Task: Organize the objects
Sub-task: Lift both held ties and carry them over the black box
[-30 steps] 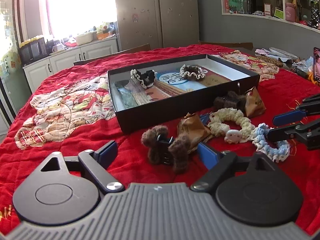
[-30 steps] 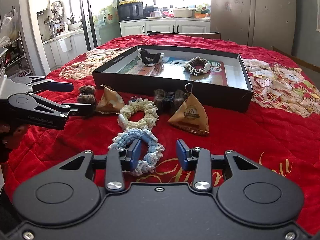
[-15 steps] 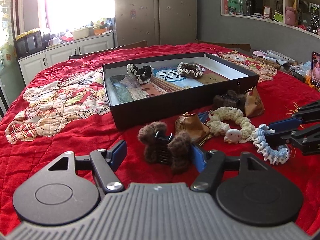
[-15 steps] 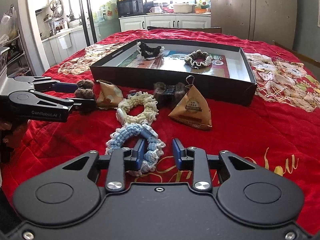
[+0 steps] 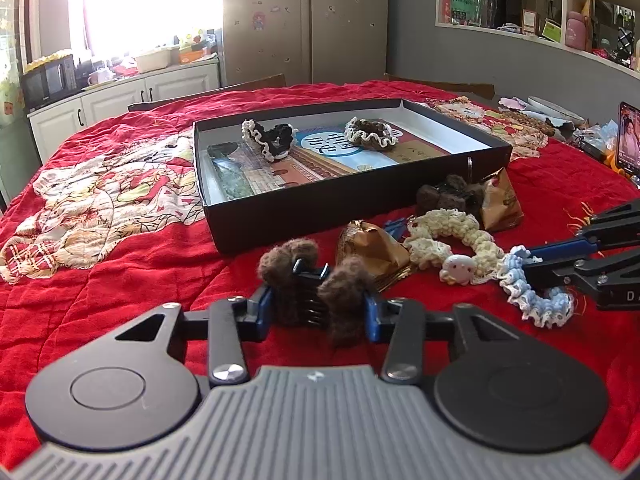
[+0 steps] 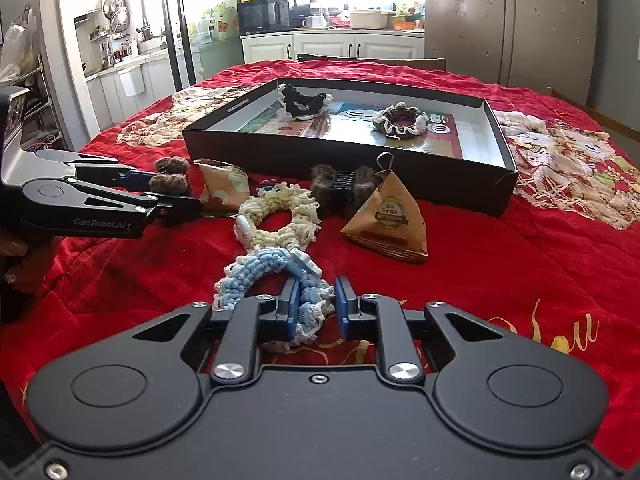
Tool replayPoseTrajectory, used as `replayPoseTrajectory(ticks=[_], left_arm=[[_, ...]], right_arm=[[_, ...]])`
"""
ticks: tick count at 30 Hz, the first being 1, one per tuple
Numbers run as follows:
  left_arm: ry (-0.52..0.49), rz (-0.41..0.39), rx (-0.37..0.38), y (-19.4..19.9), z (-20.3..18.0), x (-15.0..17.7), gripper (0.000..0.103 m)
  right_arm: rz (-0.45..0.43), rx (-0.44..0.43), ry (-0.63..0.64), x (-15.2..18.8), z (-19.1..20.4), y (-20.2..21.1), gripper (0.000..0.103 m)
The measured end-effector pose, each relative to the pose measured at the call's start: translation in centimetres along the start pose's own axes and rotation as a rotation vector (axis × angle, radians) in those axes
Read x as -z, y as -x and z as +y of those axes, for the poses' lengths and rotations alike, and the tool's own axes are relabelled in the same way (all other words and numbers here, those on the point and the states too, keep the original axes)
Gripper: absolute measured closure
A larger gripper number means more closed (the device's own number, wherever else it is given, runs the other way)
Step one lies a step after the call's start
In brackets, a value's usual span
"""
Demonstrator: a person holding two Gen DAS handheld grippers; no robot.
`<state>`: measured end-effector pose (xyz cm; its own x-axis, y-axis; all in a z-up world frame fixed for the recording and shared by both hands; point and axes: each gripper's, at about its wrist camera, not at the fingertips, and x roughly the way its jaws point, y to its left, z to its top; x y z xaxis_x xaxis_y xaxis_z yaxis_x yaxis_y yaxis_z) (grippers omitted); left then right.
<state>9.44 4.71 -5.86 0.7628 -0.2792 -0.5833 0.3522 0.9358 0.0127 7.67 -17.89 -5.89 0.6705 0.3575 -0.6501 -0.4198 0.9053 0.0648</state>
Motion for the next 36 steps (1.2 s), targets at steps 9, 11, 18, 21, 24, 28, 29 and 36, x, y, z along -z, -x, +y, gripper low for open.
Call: replayPoseTrajectory(ticks=[9,11,18,21,24,28,29,36], left_arm=[[0.012,0.008,-0.004,0.4,0.0,0.0,0.061],[0.012,0.009,-0.003,0.6,0.0,0.1,0.061],[0.016,0.007,0.001,1.4,-0.2,0.1,0.061],[0.014,0.002,0.001,1.9,-0.3,-0.1,0.061],[0.015,-0.003,0.003,2.2,-0.4,-0.3,0.061],[0.010,-0.006,0.004,2.5,-0.5,-0.5,0.061],[0.008,-0.006,0.003,2.6,-0.6,-0.5,0.061],[0.003,-0.008,0.006,2.9,-1.0,-0.8,0.061]], right_arm=[[-0.003,-0.001,0.002,0.1,0.1,0.1,0.087],[-0.003,-0.001,0.002,0.1,0.1,0.1,0.088],[-0.011,-0.004,0.002,-0.1,0.1,0.5,0.089],[-0.017,-0.002,0.002,-0.1,0.1,0.6,0.089],[-0.024,-0.002,0.002,-0.3,0.0,0.8,0.089],[-0.034,-0.001,0.001,-0.4,-0.1,1.2,0.089],[-0.037,0.000,0.000,-0.4,-0.1,1.3,0.089],[-0.052,0.004,0.000,-0.7,-0.3,1.6,0.089]])
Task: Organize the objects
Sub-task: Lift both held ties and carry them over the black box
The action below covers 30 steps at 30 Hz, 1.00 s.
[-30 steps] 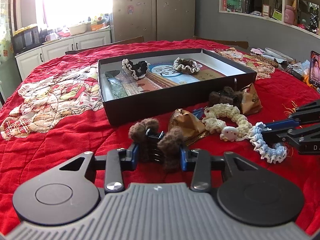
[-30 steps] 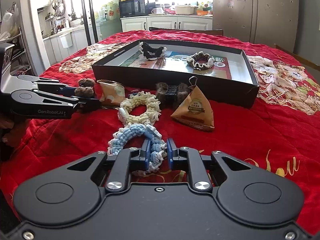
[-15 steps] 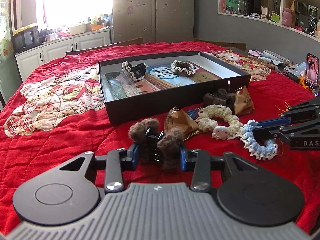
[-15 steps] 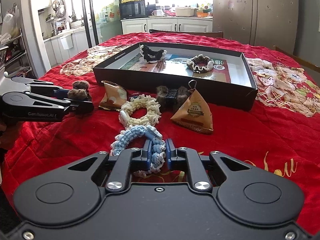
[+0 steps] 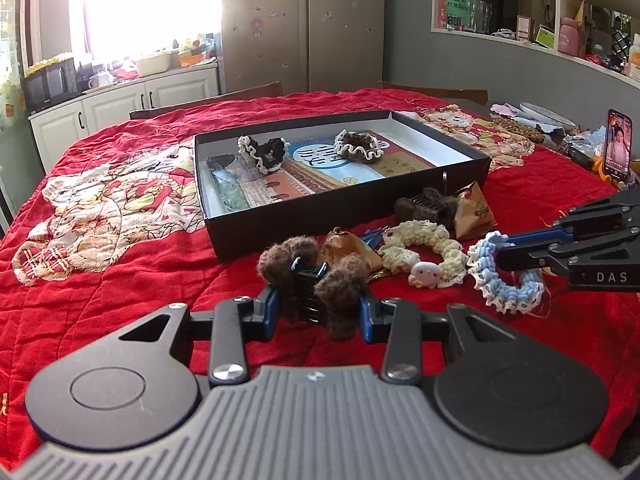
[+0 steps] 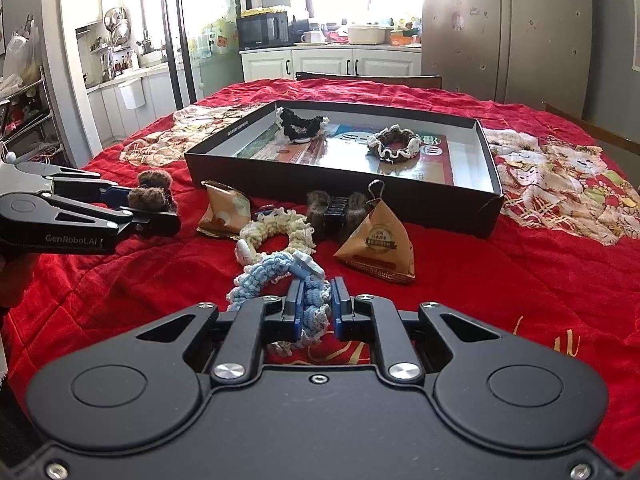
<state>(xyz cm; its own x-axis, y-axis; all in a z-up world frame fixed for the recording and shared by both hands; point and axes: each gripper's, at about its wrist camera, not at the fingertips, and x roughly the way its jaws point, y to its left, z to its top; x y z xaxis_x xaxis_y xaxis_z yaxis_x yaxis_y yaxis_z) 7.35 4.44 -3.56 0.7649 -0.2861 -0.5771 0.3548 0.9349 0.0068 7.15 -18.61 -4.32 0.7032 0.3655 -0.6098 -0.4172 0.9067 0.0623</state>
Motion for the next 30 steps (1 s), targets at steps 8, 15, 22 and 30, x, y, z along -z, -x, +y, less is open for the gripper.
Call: replayPoseTrajectory(ticks=[8,15,22,30], left_arm=[[-0.010,-0.010,0.007,0.5,-0.4,-0.3,0.061],[-0.016,-0.019,0.014,0.8,-0.8,-0.8,0.061],[-0.016,-0.027,0.018,1.0,-0.9,-1.2,0.061],[-0.019,-0.040,0.025,1.2,-1.0,-1.9,0.061]], right_arm=[[-0.024,0.003,0.006,-0.5,0.0,0.6,0.089],[-0.049,0.011,0.018,-1.0,0.0,1.2,0.089],[-0.072,0.021,0.033,-1.6,0.1,1.6,0.089],[-0.100,0.025,0.050,-2.5,0.3,2.0,0.089]])
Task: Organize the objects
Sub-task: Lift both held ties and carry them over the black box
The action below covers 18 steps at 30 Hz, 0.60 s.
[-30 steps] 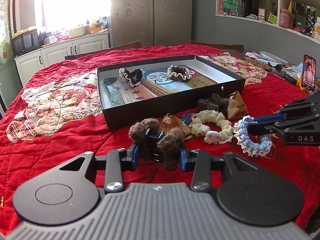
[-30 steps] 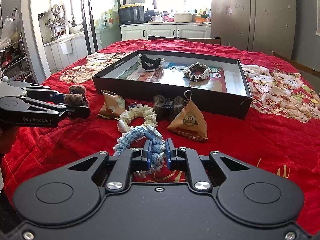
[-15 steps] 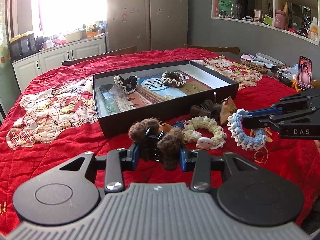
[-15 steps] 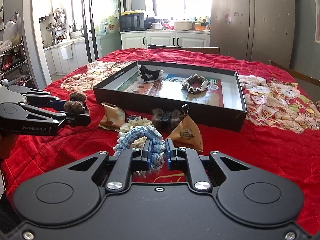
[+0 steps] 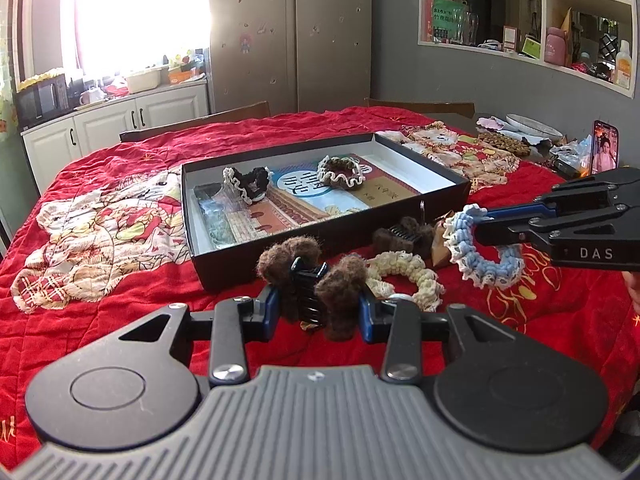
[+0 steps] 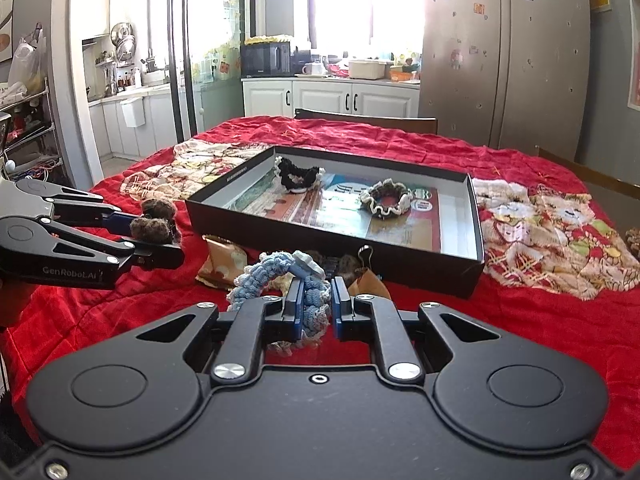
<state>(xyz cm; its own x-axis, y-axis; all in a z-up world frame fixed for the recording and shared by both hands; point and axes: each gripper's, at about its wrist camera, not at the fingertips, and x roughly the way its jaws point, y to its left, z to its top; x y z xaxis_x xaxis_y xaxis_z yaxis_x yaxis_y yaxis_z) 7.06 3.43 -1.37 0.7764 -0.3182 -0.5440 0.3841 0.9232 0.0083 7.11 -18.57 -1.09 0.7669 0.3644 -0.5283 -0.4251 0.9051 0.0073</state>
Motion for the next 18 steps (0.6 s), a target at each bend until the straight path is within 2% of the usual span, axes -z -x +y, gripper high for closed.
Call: replayPoseTrajectory(ticks=[18], left_arm=[[-0.014,-0.031,0.001,-0.1,0.0,-1.9,0.061]], right_arm=[[-0.048,0.025,0.018,-2.3,-0.8,-0.4,0.089]])
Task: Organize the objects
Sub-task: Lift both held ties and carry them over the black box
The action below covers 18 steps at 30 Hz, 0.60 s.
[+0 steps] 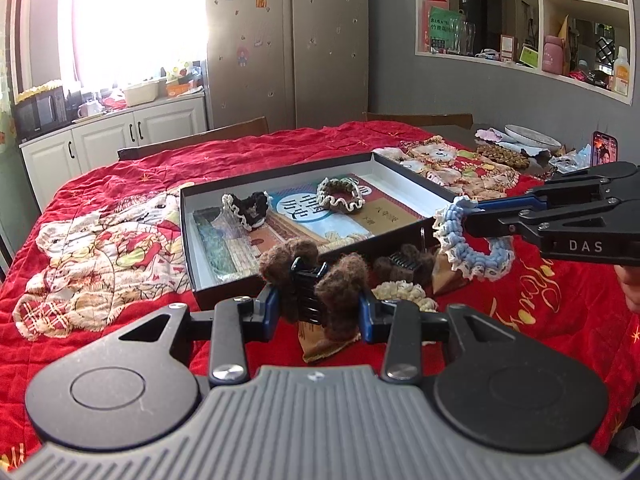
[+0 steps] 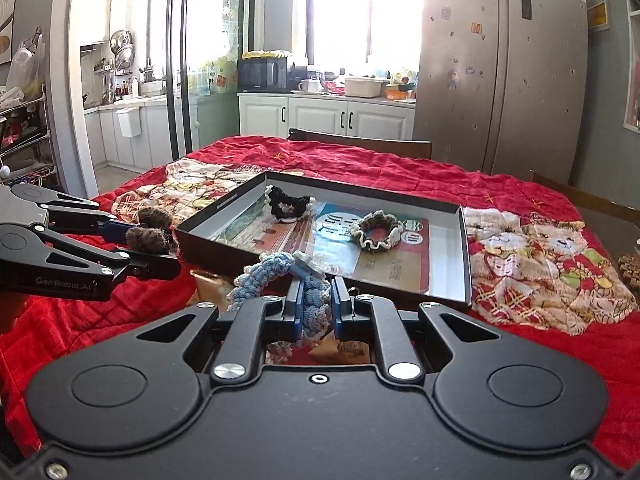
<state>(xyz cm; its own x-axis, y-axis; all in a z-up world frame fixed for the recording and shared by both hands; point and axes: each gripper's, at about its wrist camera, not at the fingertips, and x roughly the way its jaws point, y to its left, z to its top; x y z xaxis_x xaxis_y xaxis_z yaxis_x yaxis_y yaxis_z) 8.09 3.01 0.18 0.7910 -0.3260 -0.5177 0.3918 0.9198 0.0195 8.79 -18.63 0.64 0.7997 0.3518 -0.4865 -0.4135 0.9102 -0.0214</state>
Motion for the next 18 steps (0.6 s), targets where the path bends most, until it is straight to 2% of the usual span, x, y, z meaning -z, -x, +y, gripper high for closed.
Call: replayPoseTrajectory(ticks=[18], left_arm=[[0.012,-0.036,0.001,-3.2,0.7,-3.7,0.061]], right_arm=[[-0.035,0.048,0.007,-3.1,-1.5,-2.6,0.089]])
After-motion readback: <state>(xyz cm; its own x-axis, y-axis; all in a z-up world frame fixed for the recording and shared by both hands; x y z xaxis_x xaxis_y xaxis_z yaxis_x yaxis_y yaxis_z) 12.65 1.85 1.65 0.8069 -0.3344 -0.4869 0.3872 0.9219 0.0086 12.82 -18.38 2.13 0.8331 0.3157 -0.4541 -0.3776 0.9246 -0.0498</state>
